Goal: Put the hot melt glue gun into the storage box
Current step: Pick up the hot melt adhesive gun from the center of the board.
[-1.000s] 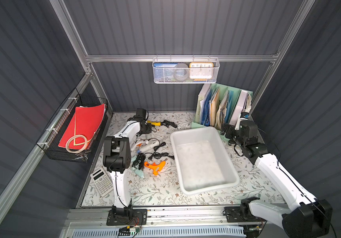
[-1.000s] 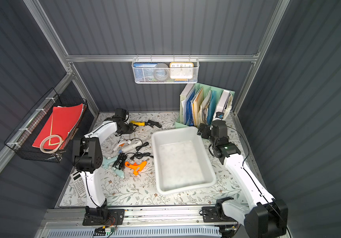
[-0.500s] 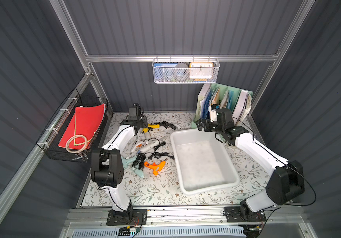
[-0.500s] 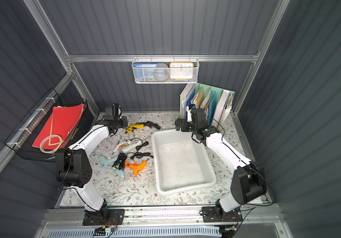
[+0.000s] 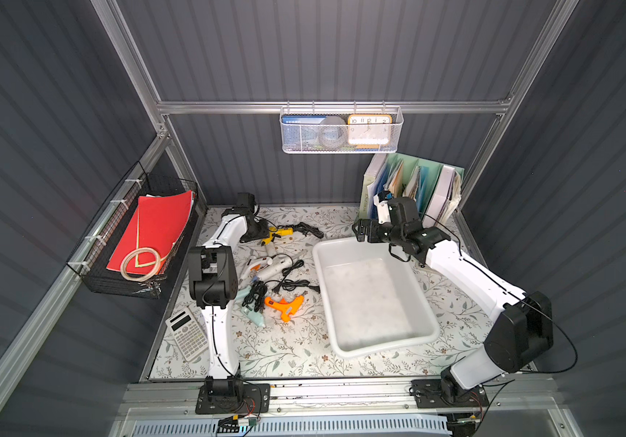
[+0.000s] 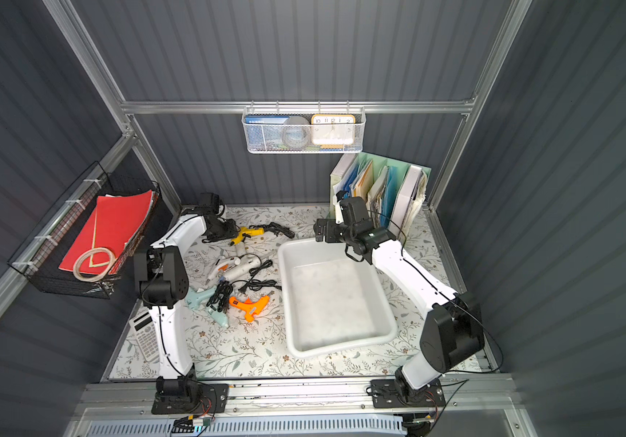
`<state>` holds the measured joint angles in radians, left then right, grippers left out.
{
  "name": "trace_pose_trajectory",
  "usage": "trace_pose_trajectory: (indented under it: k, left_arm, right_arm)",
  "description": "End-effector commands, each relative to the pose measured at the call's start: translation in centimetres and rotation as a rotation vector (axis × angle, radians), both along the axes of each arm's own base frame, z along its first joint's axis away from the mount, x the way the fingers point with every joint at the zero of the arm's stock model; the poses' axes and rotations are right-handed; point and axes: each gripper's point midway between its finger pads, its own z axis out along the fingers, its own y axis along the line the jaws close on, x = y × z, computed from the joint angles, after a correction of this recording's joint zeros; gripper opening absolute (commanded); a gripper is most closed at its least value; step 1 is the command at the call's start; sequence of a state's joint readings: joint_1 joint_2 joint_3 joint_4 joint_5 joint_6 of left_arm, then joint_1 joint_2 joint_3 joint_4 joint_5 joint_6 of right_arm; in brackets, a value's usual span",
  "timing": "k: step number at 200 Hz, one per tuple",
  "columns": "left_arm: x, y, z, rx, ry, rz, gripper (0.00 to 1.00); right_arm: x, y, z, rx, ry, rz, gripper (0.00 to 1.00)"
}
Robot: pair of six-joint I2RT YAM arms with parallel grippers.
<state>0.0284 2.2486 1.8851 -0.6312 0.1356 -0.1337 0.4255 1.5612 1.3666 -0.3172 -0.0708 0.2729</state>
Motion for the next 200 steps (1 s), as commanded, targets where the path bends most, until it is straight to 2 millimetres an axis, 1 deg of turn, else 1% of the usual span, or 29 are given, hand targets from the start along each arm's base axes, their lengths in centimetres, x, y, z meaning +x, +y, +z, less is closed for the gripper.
trace_pose_trajectory:
  k: [1, 19, 42, 62, 85, 116, 121, 133, 146, 178, 200]
  left_arm:
    - [-1.6, -0.8, -0.9, -0.043, 0.092, -0.097, 0.57]
    - [-1.6, -0.9, -1.9, -0.032, 0.112, -0.138, 0.59]
    - [-1.5, -1.0, -3.0, -0.033, 0.121, -0.146, 0.59]
    - [-1.3, -1.4, -3.0, -0.053, 0.113, -0.164, 0.63]
    - [-1.2, -1.7, -3.0, -0.065, 0.106, -0.178, 0.62]
    - [-1.8, -1.9, -3.3, -0.071, 0.123, -0.199, 0.62]
    - [-1.8, -1.9, -3.3, -0.07, 0.124, -0.199, 0.61]
    - [-2.0, -1.9, -3.5, -0.073, 0.132, -0.198, 0.56]
    - [-1.6, -1.6, -3.6, -0.061, 0.122, -0.183, 0.54]
    - [-0.2, -1.4, -3.7, -0.051, 0.088, -0.163, 0.56]
    - [0.6, -1.2, -4.2, -0.047, 0.085, -0.154, 0.55]
  right_arm:
    - [-0.3, -0.6, 0.6, -0.002, -0.008, -0.025, 0.99]
    - [-0.2, -0.5, 0.6, 0.001, -0.01, -0.025, 0.99]
    - [-0.1, -0.6, 0.8, 0.002, -0.014, -0.027, 0.99]
    - [0.0, -0.5, 0.7, 0.001, -0.014, -0.027, 0.99]
    - [0.1, -0.6, 0.5, -0.003, -0.01, -0.033, 0.99]
    - [0.1, -0.6, 0.3, -0.004, -0.005, -0.036, 0.99]
    - [0.1, -0.6, 0.2, -0.004, -0.004, -0.038, 0.99]
    - [0.1, -0.6, 0.3, -0.001, -0.005, -0.039, 0.99]
    - [0.1, -0.5, 0.1, -0.001, 0.0, -0.035, 0.99]
    - [0.1, -0.4, -0.1, 0.0, 0.006, -0.03, 0.99]
    - [0.0, -0.4, 0.0, 0.0, 0.006, -0.029, 0.99]
